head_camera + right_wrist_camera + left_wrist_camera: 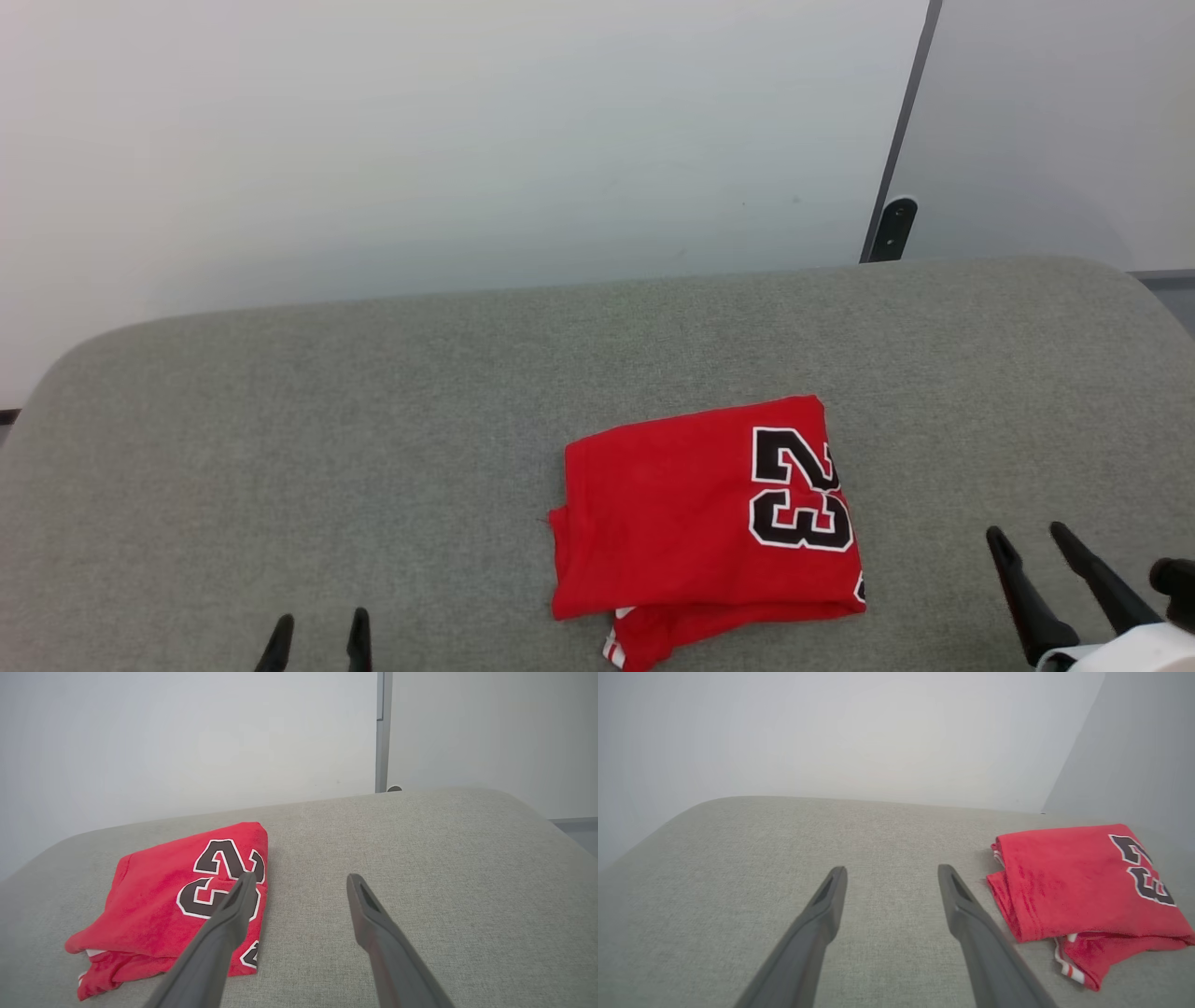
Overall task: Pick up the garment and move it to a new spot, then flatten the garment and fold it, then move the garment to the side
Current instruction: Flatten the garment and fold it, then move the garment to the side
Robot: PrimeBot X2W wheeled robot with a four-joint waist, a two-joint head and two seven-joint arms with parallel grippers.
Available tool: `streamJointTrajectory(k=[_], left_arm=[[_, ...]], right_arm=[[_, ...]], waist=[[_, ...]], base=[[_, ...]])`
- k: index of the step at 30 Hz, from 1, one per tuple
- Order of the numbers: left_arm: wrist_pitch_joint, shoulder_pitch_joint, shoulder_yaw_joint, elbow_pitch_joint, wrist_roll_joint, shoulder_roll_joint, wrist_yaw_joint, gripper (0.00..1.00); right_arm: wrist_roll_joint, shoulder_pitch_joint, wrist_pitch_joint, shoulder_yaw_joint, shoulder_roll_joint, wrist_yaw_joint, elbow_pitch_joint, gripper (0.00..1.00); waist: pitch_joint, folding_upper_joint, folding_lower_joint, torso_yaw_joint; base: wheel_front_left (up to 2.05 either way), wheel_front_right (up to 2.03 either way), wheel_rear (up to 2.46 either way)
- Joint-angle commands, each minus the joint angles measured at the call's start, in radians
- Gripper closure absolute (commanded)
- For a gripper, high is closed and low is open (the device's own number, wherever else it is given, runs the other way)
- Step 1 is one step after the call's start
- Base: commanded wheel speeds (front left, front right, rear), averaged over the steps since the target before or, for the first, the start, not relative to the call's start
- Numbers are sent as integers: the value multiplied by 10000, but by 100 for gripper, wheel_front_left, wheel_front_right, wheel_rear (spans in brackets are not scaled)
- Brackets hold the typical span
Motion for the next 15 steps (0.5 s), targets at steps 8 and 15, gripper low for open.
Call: streamJointTrajectory(k=[8,15], left_arm=[[226,192,-123,-431,15,27,129,0],[299,113,-209,-553,20,81,141,0]], right_arm=[[-253,350,445,-366,211,-13,-579,0],[-310,432,604,-397,349,-13,-685,0]], waist=[[-44,0,0,-26],[-32,0,0,31]], base=[[0,0,0],[0,0,0]])
